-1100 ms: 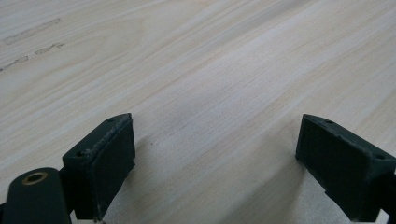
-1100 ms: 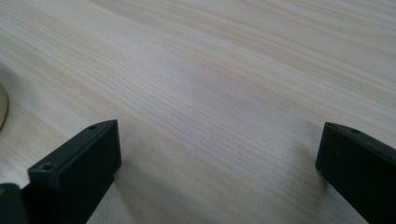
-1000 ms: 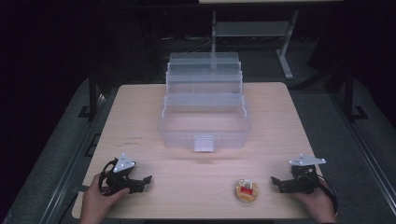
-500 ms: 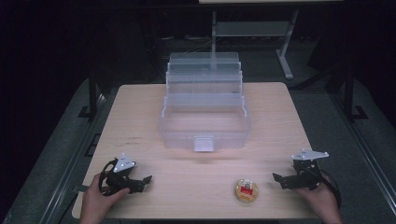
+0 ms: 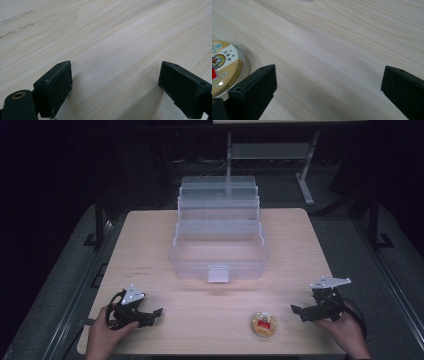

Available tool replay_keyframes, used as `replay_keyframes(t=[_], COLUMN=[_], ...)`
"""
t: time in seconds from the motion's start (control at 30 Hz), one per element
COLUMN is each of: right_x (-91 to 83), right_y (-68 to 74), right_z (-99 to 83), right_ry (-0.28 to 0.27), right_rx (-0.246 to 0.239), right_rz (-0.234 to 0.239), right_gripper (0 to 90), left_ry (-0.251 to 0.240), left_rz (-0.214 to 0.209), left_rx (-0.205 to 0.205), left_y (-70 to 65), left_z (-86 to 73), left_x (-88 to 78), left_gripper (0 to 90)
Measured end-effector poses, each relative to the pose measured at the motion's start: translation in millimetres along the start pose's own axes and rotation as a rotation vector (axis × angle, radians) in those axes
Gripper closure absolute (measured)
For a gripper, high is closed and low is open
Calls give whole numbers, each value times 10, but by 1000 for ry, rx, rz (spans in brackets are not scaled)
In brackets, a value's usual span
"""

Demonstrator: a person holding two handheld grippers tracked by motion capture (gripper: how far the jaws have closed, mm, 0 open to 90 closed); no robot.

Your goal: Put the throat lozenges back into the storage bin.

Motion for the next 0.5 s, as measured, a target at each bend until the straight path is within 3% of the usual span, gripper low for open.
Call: replay_keyframes(t=[0.5], right_x=[-100], right_y=[104], right_z=[72], right_ry=[35], right_rx=[-63], right_rz=[23], right_gripper=[0], left_ry=[0], left_rz=[-1], left_rx=[1], left_y=[0], left_z=[0], left_x=[-1], left_gripper=[109])
Point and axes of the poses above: each handheld gripper's, and its own axes: x roughly forward along the jaws, z roughly out of its top, y roughly to its left, the point moved 4 cm from there along x, roughly forward along the jaws, and after that the axes turned 10 degrees about y, right-handed, at the moved point
